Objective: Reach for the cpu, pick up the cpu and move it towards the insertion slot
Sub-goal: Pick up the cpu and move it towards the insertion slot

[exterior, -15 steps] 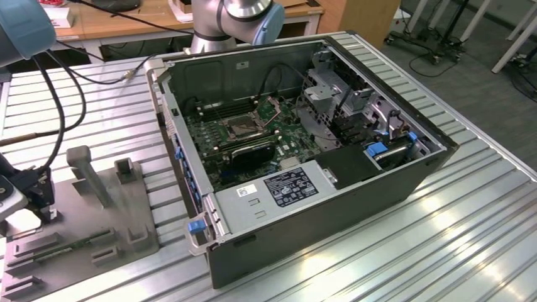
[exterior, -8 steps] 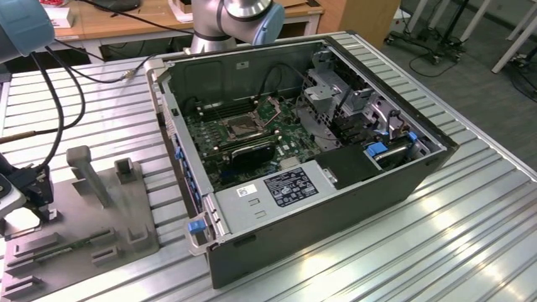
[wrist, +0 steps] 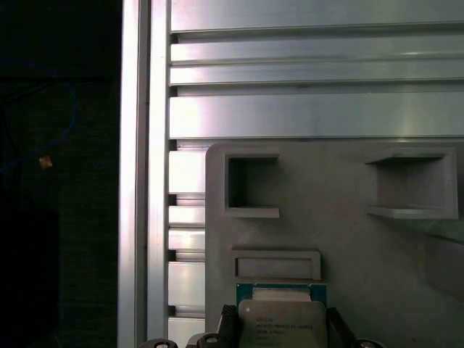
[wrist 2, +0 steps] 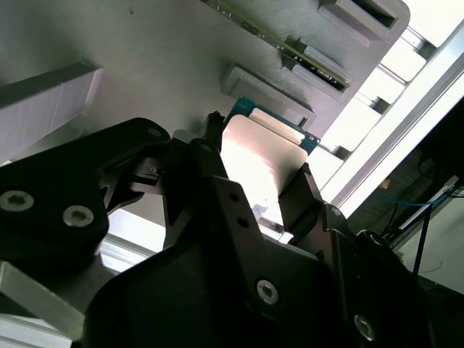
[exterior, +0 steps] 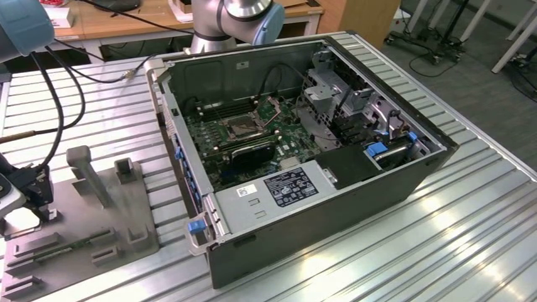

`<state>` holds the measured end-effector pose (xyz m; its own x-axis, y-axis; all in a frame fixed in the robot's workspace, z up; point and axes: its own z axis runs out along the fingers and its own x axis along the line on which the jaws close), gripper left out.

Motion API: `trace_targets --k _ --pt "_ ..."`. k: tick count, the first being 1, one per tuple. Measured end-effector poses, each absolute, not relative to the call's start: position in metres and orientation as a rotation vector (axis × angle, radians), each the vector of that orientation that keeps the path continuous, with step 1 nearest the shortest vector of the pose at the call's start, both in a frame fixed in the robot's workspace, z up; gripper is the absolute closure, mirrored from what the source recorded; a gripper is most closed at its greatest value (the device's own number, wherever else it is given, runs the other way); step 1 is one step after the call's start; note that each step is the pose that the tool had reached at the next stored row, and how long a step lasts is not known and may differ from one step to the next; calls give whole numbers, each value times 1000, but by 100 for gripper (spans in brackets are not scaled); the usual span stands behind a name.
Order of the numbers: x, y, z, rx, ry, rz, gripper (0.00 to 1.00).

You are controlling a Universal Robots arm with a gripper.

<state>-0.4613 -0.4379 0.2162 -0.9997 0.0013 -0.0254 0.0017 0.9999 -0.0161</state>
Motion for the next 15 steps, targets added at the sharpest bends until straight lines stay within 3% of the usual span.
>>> trace_targets --k 15 --pt "-461 -438 220 2 3116 -25 45"
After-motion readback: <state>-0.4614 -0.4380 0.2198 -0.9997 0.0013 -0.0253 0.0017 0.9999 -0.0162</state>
